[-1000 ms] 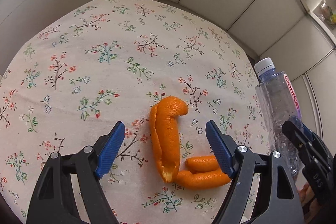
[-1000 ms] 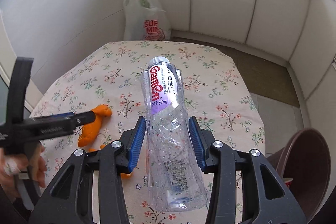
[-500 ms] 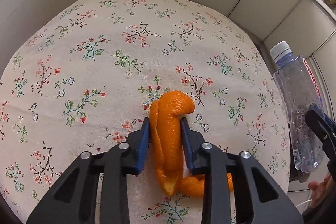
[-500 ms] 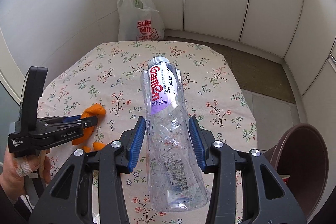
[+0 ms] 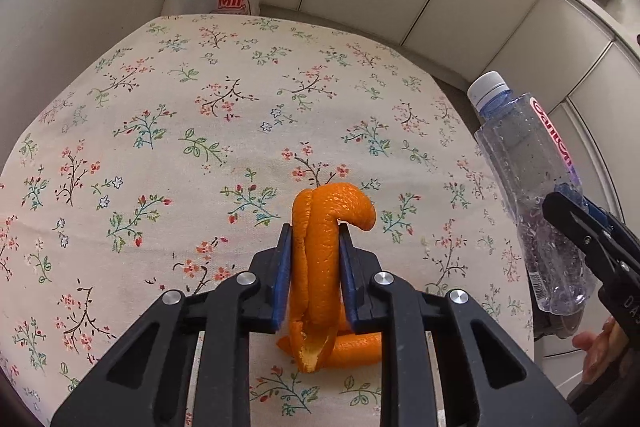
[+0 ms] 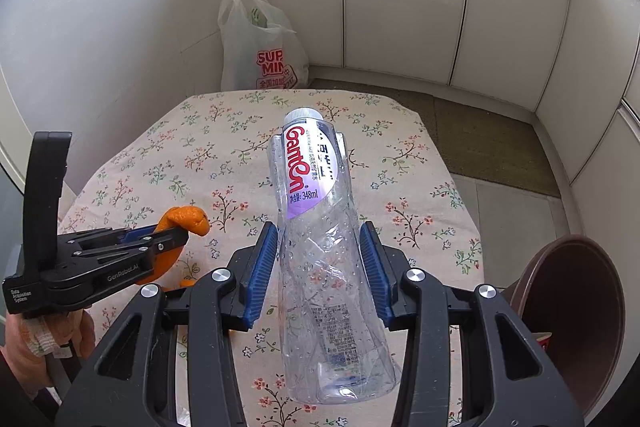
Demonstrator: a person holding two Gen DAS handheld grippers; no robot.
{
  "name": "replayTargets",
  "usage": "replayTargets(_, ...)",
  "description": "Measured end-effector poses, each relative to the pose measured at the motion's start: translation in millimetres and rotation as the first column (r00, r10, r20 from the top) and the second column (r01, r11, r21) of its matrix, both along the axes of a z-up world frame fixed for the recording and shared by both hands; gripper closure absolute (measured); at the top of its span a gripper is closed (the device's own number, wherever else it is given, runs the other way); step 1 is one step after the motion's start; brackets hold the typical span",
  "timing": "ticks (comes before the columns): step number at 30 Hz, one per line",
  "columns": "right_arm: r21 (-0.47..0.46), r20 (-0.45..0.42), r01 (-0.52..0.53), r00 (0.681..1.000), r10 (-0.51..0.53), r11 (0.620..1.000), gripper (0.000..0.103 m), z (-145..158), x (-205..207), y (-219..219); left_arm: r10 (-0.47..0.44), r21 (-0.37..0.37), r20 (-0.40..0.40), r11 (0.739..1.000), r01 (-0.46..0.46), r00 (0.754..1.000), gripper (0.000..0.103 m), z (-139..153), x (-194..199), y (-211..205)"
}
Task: Collect trash
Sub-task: 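Grasp the large orange peel with the left tool while the right tool lifts the bottle, then carry the water bottle over the brown bin and open the right tool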
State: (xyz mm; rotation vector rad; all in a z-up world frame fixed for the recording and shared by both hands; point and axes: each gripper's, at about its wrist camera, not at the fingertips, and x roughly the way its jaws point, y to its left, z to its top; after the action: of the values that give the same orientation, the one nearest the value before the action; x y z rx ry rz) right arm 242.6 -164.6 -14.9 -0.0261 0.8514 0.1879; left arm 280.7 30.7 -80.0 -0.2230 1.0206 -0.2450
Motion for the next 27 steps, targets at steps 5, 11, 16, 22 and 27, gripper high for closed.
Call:
replayTargets(5, 0.017, 0.031, 0.018, 0.999, -0.018, 1.000, 0.063, 10, -7, -5, 0.016, -0.029, 0.049, 0.999, -0.015, 0.999, 0.081, 21, -8, -2)
replayTargets(11, 0.039, 0.081, 0.039, 0.996, -0.042, 0.998, 0.063, 27, -21, -9, 0.035, -0.092, 0.098, 0.995, -0.026, 0.995, 0.081, 51, -20, -1)
replayTargets(16, 0.082, 0.122, 0.097, 0.987, -0.107, 0.992, 0.063, 45, -35, -24, 0.018, -0.120, 0.125, 0.993, -0.003, 0.992, 0.081, 69, -30, -12)
replayTargets(22, 0.102, 0.154, 0.167, 0.971, -0.181, 0.981, 0.063, 60, -50, -51, -0.024, -0.138, 0.185, 0.989, 0.050, 0.982, 0.081, 92, -48, -34)
replayTargets(27, 0.096, 0.189, 0.217, 0.954, -0.232, 0.971, 0.062, 72, -67, -76, -0.065, -0.157, 0.206, 0.983, 0.098, 0.976, 0.081, 105, -60, -58)
